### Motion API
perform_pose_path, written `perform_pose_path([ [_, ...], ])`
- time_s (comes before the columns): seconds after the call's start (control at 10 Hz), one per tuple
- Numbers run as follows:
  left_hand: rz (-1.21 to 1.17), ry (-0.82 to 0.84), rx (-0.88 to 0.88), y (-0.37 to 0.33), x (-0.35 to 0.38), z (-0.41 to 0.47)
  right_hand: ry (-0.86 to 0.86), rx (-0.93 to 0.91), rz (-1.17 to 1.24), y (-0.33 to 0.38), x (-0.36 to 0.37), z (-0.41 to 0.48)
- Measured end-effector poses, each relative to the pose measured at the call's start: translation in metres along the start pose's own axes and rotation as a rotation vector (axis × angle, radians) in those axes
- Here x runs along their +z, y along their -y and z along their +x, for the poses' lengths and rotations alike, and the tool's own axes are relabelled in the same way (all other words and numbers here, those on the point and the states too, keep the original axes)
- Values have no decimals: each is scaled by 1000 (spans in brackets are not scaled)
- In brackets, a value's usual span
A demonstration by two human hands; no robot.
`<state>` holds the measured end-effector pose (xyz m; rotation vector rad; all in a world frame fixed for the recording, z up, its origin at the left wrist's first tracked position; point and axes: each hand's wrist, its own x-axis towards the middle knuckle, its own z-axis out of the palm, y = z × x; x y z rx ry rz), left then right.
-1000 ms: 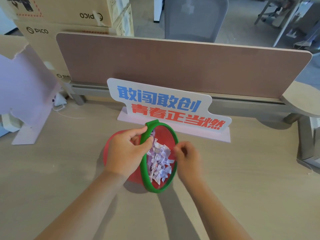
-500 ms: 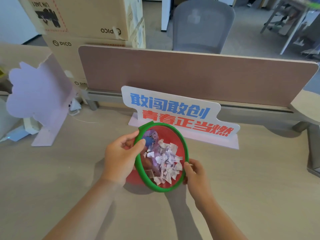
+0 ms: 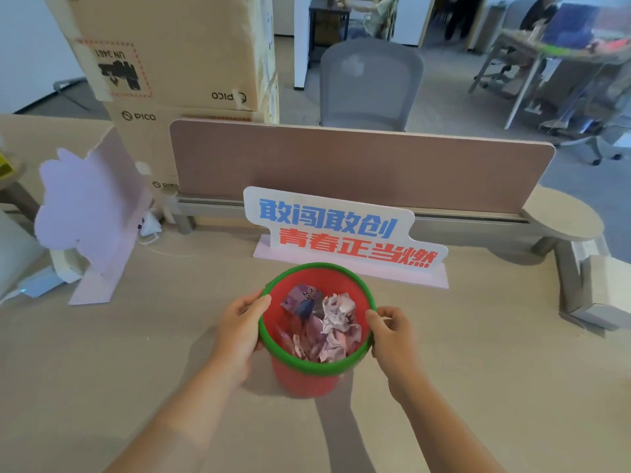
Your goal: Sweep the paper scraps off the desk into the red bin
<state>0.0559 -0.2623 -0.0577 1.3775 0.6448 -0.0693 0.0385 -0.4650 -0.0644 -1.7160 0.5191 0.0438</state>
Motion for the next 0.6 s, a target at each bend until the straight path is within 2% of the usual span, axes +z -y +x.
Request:
perform_pose_path([
  [0.1,6,39,-3,-2,0,-6,-40,22,-8,-6,-5,-15],
  [0.2,118,72,30,-4,-8,-8,-50,51,9,-3,-3,-27],
  [0.4,449,151,126,-11,-28,-16,-49,86,-42,-1,-3,-45],
  [0.6,743,273,149,-23,-44,-19,29,114,-116,0,-8,-57],
])
